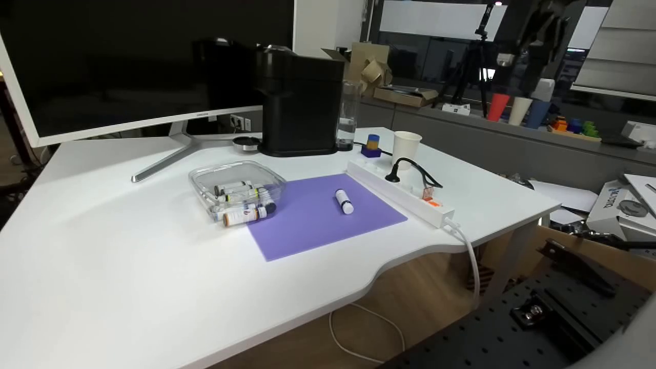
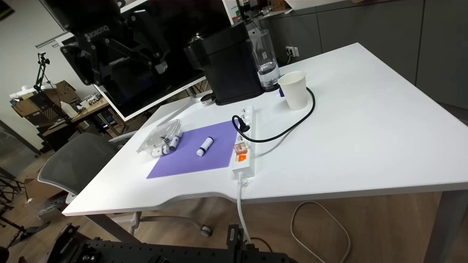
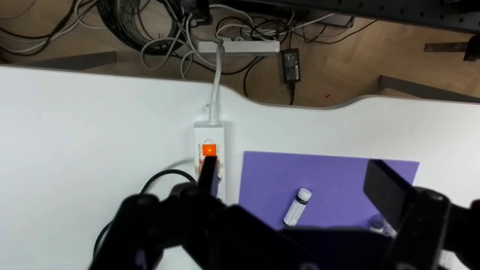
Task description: Switch off the extension cord
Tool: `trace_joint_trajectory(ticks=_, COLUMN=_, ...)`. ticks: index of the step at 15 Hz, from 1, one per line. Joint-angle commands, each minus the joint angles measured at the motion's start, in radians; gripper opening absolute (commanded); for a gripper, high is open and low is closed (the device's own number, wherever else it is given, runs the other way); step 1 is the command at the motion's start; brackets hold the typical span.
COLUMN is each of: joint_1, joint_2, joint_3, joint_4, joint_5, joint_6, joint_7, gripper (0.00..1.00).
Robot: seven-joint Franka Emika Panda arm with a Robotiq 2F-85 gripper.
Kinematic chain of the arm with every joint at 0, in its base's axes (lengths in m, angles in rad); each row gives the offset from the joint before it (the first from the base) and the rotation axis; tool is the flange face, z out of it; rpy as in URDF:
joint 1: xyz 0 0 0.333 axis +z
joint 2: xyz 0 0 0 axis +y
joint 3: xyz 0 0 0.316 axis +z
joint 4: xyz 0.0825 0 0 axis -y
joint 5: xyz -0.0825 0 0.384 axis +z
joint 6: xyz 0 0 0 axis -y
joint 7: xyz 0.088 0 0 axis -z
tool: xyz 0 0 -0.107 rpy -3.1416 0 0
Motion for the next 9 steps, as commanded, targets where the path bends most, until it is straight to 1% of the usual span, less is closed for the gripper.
trace_joint_trajectory(ticks=1, joint_1=-0.016, joint_2=0.105, joint_3=0.015, joint_4=0.044, joint_5=-0.013, joint_6=0.094, joint_7=0.042, gripper=1.0)
trace_joint_trajectory(ticks=4, joint_1=-0.025, joint_2=0.194, joint_3=0.028, joint_4=0.078, joint_5=-0.019, joint_6=0.164, joint_7=0.052, gripper=1.0)
trace_joint_trajectory(ticks=9, joint_1=-0.031, joint_2=0.361, joint_3=0.064, joint_4=0.161, joint_5=-0.056, joint_6=0.234, joint_7=0.068, gripper=1.0)
